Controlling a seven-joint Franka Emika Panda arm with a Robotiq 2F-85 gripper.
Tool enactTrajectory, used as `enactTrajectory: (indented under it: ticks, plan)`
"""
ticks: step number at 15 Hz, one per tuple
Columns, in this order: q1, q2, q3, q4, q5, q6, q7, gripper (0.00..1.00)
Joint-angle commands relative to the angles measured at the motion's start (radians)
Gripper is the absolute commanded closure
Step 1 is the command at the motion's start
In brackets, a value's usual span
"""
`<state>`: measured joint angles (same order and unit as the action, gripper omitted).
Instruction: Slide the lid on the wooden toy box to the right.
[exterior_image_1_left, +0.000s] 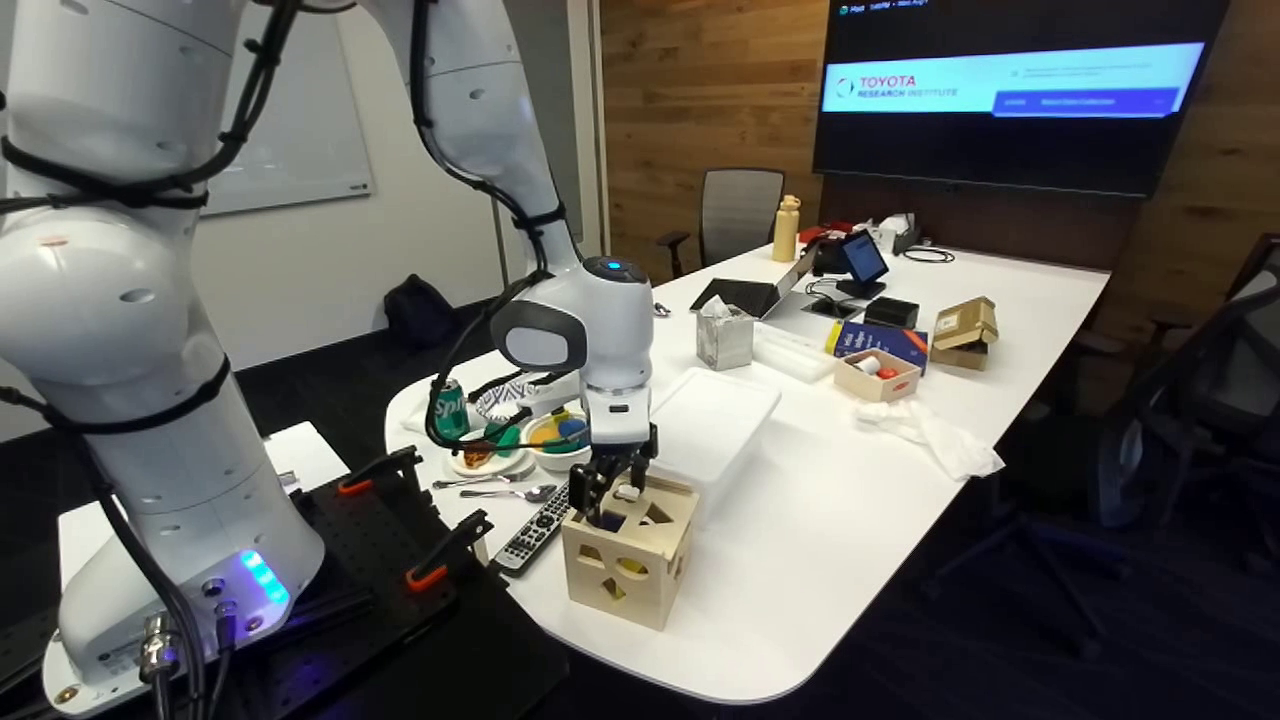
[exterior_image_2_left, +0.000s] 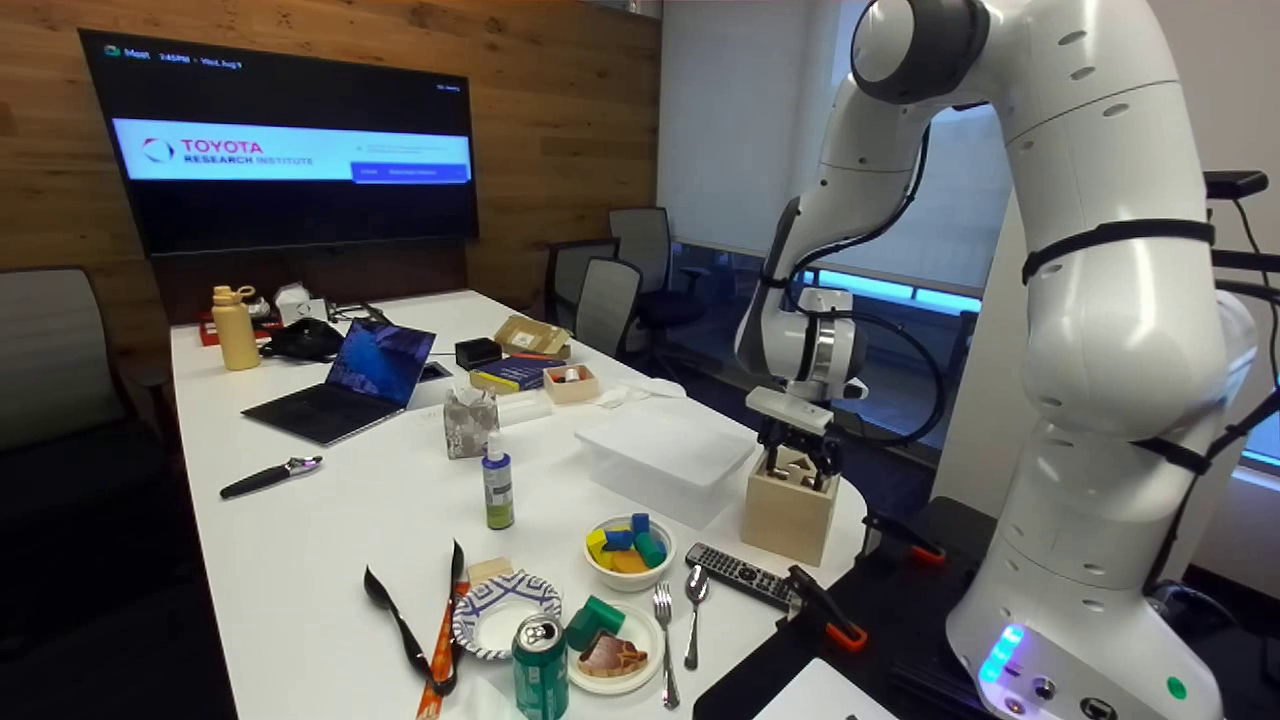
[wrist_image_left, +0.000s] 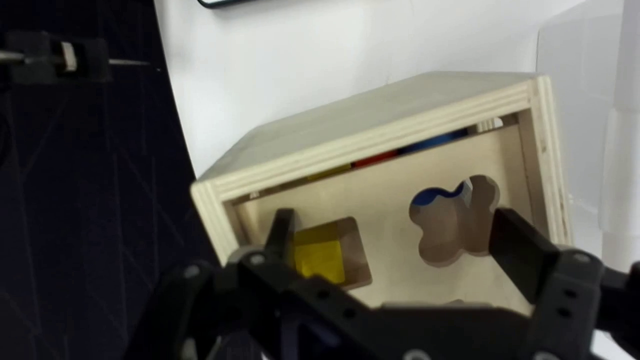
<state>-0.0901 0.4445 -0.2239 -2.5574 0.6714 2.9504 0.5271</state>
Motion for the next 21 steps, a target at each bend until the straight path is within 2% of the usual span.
enactTrajectory:
  ticks: [1, 9, 13, 14, 17, 19, 21]
  plan:
    - [0.069, 0.029, -0.075, 0.02, -0.052, -0.004, 0.079, 0.0]
    - [0.23, 0.078, -0.24, 0.039, -0.113, -0.013, 0.19, 0.0]
    - [0.281, 0.096, -0.284, 0.05, -0.102, -0.019, 0.196, 0.0]
    - [0.231, 0.078, -0.243, 0.046, -0.157, -0.011, 0.225, 0.0]
    - [0.137, 0.043, -0.143, 0.06, -0.178, -0.025, 0.191, 0.0]
    - [0.044, 0.029, -0.04, 0.075, -0.155, -0.034, 0.149, 0.0]
    - [-0.027, 0.024, 0.048, 0.089, -0.076, -0.046, 0.069, 0.0]
